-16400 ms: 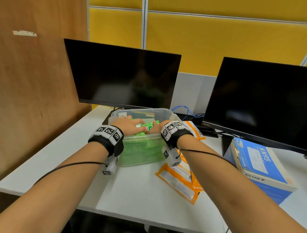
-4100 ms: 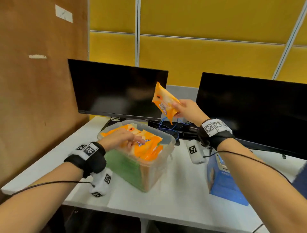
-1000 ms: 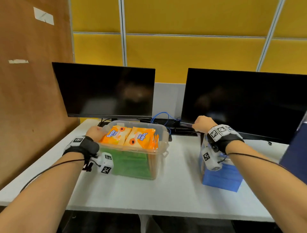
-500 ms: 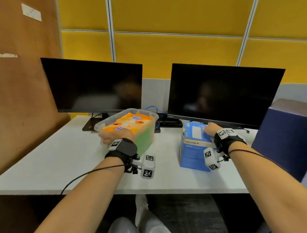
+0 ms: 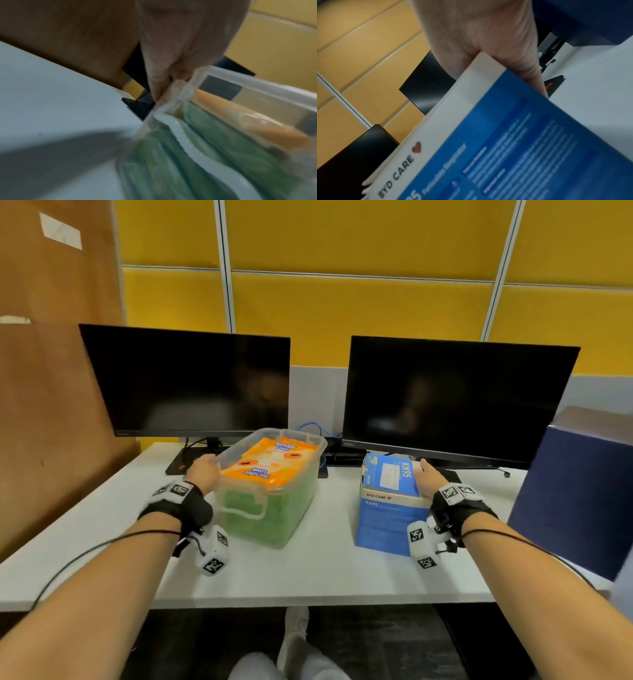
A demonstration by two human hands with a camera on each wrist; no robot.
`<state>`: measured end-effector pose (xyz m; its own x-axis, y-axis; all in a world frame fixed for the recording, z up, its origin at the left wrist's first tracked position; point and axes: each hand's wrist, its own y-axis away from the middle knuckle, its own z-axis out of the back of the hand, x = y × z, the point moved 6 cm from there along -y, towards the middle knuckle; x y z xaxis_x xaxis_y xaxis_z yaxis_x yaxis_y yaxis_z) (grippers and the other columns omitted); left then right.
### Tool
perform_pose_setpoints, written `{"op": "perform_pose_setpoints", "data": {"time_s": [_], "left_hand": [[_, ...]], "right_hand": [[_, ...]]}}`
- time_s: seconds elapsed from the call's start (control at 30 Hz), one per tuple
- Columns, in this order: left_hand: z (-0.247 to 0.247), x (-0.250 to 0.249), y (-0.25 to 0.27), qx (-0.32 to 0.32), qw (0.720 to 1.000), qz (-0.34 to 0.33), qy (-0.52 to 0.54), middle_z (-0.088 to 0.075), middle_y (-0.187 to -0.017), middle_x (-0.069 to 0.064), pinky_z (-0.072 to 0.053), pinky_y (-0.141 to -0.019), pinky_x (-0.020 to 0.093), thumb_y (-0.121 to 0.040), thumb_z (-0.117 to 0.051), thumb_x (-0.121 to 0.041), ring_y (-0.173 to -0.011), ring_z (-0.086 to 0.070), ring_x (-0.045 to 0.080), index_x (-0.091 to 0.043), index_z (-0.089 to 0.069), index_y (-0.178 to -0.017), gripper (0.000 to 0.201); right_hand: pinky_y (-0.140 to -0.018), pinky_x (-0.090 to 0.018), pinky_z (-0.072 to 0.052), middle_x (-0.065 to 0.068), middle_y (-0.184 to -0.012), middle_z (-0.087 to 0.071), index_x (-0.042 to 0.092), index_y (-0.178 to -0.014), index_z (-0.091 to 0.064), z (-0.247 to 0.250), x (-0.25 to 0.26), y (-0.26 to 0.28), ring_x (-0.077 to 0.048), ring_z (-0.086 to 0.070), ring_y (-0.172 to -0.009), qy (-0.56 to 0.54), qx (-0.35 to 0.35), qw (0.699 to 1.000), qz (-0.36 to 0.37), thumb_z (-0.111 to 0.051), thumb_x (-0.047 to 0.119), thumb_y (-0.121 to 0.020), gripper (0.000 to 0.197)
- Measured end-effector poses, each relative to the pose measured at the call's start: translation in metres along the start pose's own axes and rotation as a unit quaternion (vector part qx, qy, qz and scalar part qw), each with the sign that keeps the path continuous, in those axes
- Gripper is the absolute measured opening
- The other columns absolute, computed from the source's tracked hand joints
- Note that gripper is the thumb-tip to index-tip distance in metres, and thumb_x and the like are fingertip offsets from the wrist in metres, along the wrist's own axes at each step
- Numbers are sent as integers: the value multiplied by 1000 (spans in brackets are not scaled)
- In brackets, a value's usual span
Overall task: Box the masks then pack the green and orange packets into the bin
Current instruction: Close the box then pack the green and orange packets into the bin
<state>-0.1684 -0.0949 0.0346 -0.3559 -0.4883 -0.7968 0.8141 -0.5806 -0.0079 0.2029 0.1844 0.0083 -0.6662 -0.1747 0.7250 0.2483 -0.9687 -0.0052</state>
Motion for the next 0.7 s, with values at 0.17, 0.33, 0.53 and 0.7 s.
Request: {"op": "perform_pose_setpoints", "data": {"time_s": [0.17, 0.33, 0.53, 0.7], "left_hand": [[-18, -12, 18, 62, 998, -15, -15, -61, -92, 18, -50, -64, 35, -93, -44, -12, -85, -64, 37, -8, -58, -106, 20], [-33, -12, 27, 87, 988, 21, 123, -51, -98, 11, -47, -68, 34, -92, -36, -2, -70, -50, 21, -17, -48, -79, 23], [-38, -15, 38, 68, 973, 17, 220, -61, -109, 13, -53, -81, 46, -91, -37, -8, -92, -60, 30, -19, -55, -111, 29], [-44, -21, 47, 77, 975, 17, 210, -59, -115, 11, -54, -87, 48, -91, -39, -9, -101, -58, 30, -23, -51, -114, 30]], "right_hand": [[-100, -35, -43, -18, -133, -51, 0, -133, -44, -3, 19, 3, -30, -53, -121, 156, -8, 988, 10, -44, 16, -99, 38], [-99, -33, -43, -17, -129, -55, 1, -129, -49, -12, 38, 4, -29, -55, -119, 232, 11, 972, 49, -47, 14, -97, 35], [-96, -35, -46, -17, -126, -58, 2, -128, -51, -22, 46, 3, -31, -58, -115, 254, 17, 966, 53, -44, 12, -98, 33], [-106, -35, -35, -19, -140, -47, 0, -137, -46, -44, 60, 5, -32, -44, -130, 105, 65, 992, 33, -35, 23, -102, 43]]}}
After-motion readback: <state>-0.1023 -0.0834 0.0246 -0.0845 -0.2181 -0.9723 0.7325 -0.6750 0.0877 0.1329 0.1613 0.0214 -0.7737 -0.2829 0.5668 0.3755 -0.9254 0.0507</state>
